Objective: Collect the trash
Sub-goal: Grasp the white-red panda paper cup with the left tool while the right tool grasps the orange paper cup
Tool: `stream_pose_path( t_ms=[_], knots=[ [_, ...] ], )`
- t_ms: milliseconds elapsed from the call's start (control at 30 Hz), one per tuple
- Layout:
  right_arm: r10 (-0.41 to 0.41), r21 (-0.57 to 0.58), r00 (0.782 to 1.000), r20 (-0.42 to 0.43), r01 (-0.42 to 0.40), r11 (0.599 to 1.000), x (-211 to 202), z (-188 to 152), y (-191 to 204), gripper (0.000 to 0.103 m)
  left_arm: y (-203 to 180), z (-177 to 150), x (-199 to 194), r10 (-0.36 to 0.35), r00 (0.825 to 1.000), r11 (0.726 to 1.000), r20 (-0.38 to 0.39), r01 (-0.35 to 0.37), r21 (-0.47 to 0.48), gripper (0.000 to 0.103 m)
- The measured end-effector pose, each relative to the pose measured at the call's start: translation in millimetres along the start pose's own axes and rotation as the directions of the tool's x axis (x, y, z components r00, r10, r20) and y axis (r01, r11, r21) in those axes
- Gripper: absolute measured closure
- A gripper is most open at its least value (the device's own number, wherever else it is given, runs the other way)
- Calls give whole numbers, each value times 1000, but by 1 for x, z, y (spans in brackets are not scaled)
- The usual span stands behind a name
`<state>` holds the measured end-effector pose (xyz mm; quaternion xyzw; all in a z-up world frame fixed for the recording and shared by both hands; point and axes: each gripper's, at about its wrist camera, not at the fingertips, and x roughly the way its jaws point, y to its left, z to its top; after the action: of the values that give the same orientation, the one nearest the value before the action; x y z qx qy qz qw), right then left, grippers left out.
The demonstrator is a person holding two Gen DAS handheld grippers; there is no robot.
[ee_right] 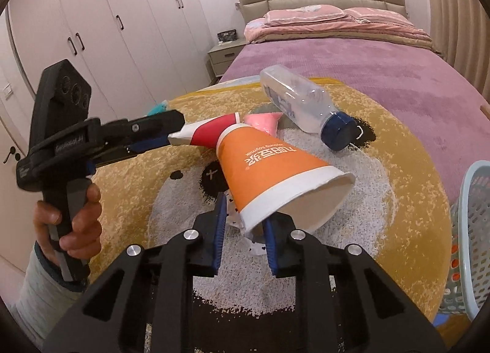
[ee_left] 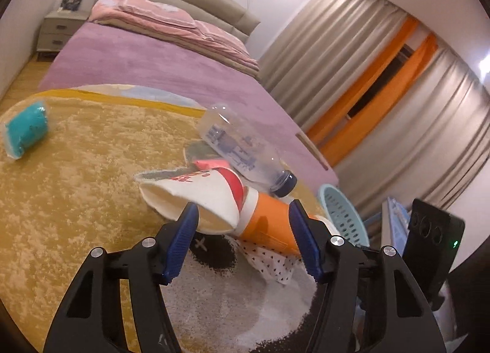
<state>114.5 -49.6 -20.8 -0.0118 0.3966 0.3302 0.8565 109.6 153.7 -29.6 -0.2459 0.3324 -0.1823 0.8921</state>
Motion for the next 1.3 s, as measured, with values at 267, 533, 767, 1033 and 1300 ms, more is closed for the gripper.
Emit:
stream_pose_path(
  t_ms=[267, 533, 767, 1033, 1300],
  knots=[
    [-21, 36, 1000, 9, 21, 999, 5, 6, -8, 84, 6, -6, 8, 18, 999, 999, -29, -19, -26, 44],
    [-76, 1, 992, 98, 76, 997, -29, 2, -7, 95, -3, -20, 0, 46, 996, 997, -80, -41, 65, 37],
    [-80, 48, 990, 120, 75, 996, -41, -1, -18, 95, 1, -9, -13, 90, 995, 993, -34, -87, 86, 27],
    [-79, 36, 989, 124, 76, 996, -48, -4, -16, 95, 22, -2, 27, 241, 965, 968, -102, -230, 104, 24],
    [-85, 47, 990, 114, 80, 996, -46, -6, -19, 95, 1, -13, 41, 243, 963, 961, -119, -223, 161, 42]
  ],
)
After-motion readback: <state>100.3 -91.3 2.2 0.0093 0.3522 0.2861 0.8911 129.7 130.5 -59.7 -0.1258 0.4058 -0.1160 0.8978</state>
